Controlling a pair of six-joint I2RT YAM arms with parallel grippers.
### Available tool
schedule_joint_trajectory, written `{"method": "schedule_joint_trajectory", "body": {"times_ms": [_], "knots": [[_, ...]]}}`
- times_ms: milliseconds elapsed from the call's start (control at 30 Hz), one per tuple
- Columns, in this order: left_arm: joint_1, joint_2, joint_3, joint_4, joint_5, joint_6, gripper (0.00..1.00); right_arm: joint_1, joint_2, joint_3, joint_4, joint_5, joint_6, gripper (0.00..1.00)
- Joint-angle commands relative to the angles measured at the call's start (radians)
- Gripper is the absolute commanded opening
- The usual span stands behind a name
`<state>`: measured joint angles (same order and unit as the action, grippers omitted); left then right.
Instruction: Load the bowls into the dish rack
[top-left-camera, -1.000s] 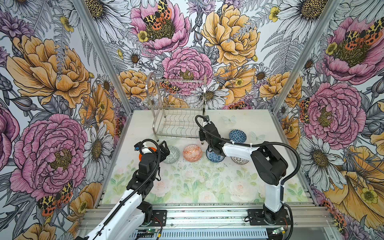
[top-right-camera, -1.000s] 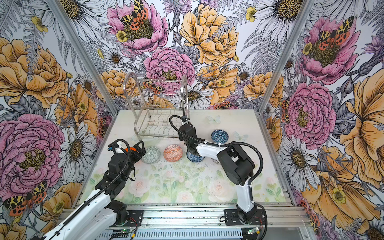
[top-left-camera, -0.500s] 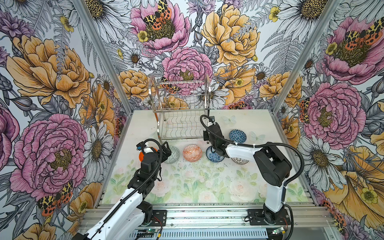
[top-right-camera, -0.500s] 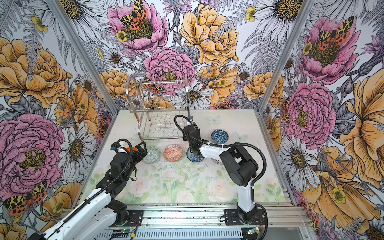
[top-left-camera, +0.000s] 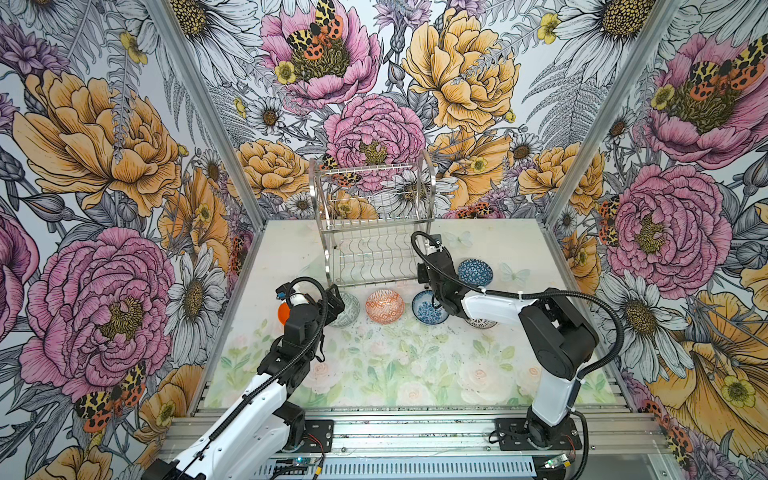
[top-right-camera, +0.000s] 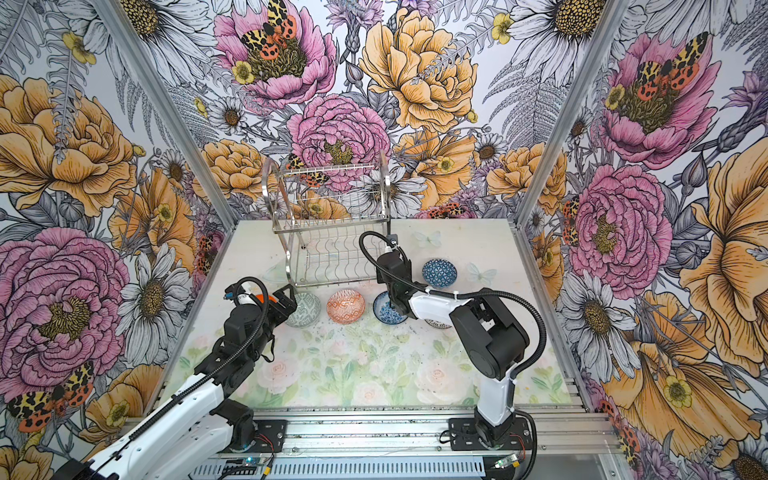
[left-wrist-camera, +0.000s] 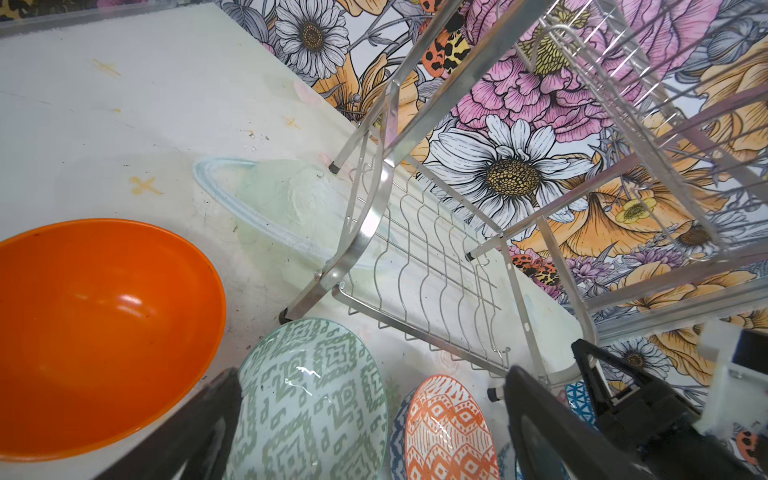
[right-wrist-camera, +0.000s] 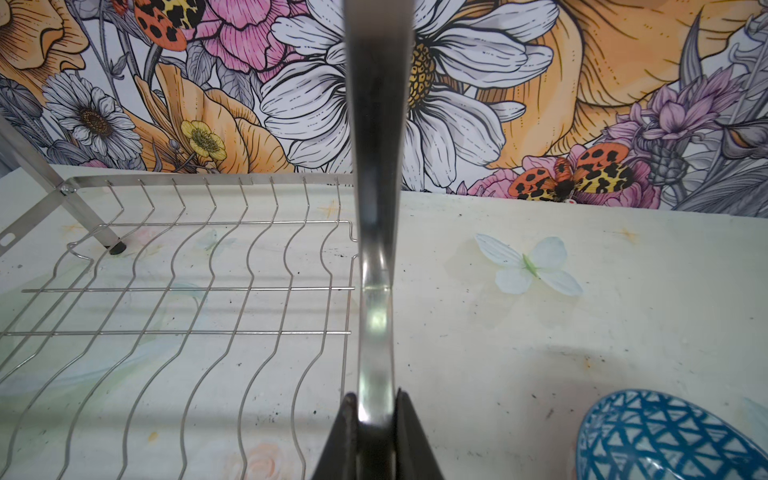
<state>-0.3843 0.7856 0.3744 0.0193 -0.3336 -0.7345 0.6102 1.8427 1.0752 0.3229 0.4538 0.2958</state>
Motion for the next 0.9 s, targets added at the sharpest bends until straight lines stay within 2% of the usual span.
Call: {"method": "schedule_joint_trajectory", "body": {"times_ms": [0, 200, 333, 600, 867], "knots": [[-0.009, 0.026, 0.045, 0.027, -0.018, 0.043, 0.99, -0.041, -0.032, -0.019, -0.035, 0.108, 0.076, 0.02], [-0.01, 0.077, 0.078, 0.041, 0.006, 0.039, 0.99, -0.062, -0.051, -0.043, -0.037, 0.148, 0.1, 0.0], [-0.011, 0.107, 0.091, 0.051, 0.019, 0.033, 0.99, -0.075, -0.05, -0.048, -0.036, 0.121, 0.114, 0.0], [-0.013, 0.116, 0.088, 0.043, 0.02, 0.029, 0.99, -0.082, -0.036, -0.037, -0.037, 0.099, 0.114, 0.16], [-0.002, 0.126, 0.145, -0.064, 0.004, 0.055, 0.99, -0.082, -0.037, -0.043, -0.036, 0.094, 0.119, 0.29]]}}
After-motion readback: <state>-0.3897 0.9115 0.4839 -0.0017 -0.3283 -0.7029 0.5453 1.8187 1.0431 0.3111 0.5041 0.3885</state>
